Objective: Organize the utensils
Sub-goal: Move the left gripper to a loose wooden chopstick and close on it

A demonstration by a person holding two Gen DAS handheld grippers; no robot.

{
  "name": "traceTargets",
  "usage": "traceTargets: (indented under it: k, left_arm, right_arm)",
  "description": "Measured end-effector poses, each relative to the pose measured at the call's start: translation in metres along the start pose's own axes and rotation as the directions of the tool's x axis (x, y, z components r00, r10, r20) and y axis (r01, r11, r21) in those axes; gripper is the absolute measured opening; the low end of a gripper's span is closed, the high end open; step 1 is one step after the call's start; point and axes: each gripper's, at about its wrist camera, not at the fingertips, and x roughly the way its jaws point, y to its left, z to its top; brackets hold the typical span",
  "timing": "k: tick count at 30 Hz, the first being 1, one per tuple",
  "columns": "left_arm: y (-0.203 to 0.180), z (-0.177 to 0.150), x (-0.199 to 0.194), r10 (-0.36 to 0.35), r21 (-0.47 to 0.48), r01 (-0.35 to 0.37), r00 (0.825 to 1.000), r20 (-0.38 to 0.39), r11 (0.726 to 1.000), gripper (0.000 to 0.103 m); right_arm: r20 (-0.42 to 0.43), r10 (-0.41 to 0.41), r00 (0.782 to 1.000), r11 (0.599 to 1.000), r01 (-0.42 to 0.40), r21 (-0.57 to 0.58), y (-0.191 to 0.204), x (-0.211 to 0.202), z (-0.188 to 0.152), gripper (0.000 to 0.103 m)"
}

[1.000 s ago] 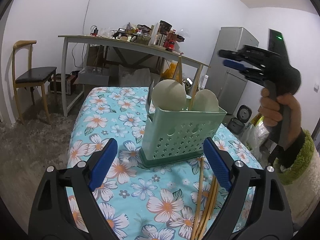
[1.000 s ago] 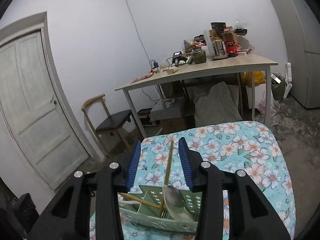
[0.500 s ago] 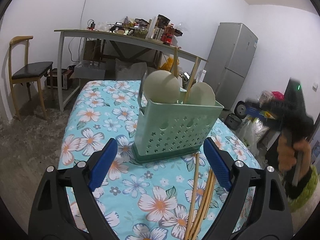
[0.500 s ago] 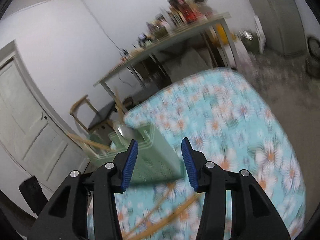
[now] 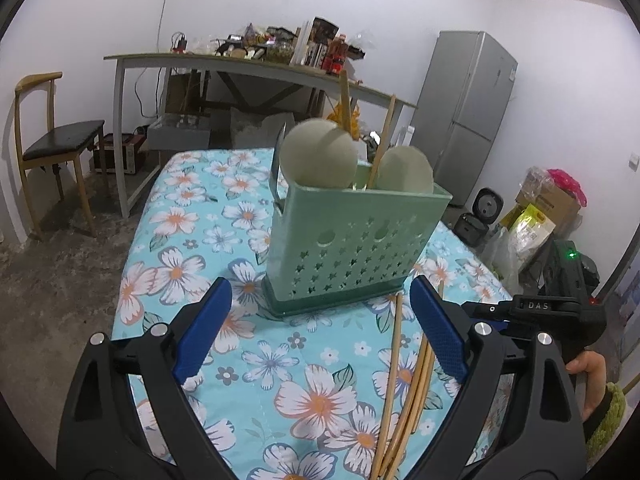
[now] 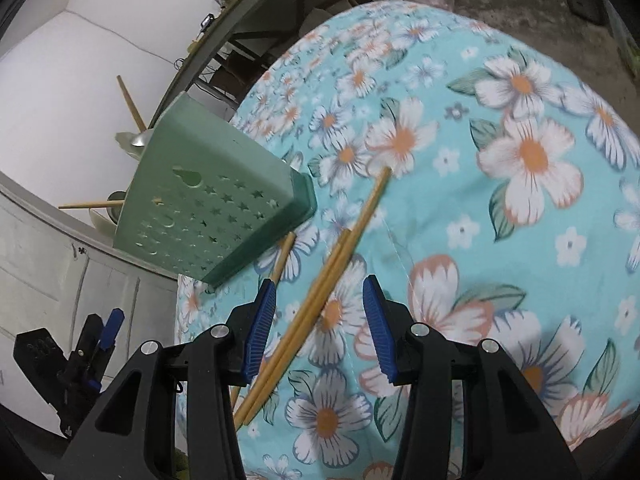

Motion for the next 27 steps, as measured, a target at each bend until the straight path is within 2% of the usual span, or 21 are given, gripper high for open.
traceTargets:
  k: [5, 7, 12, 24, 27]
  left_arm:
    - [-0.007, -0.003, 0.014, 0.0, 0.016, 0.001, 0.998, -0.055, 1.0, 0.087]
    - [-0.012, -0.004, 0.019, -0.004, 0.031, 0.006, 0.997, -0.074, 0.999, 0.087]
    - [-0.024, -0.004, 0.031, -0.001, 0.084, 0.011, 0.994, -0.108, 0.996, 0.087]
    - [-0.055, -0.004, 0.065, -0.01, 0.202, 0.053, 0.978, -0.208, 0.978, 0.086]
    - [-0.061, -0.005, 0.073, -0.019, 0.222, 0.072, 0.972, -0.233, 0.972, 0.078]
  right_arm:
    - [-0.025, 0.008, 1.0, 1.0, -0.008, 0.012, -0.007, 0.004, -0.005, 0.046]
    - [-0.041, 0.011, 0.999, 1.0, -0.01, 0.015, -0.009, 0.006, -0.006, 0.054]
    - [-0.051, 0.04, 0.998, 0.999, -0.039, 0.022, -0.011, 0.01, -0.006, 0.059]
    - [-0.056, 0.103, 0.993, 0.994, -0.101, 0.032, -0.027, 0.005, -0.009, 0.06]
    - [-0.058, 0.112, 0.992, 0.993, -0.111, 0.033, -0.03, 0.005, -0.007, 0.06]
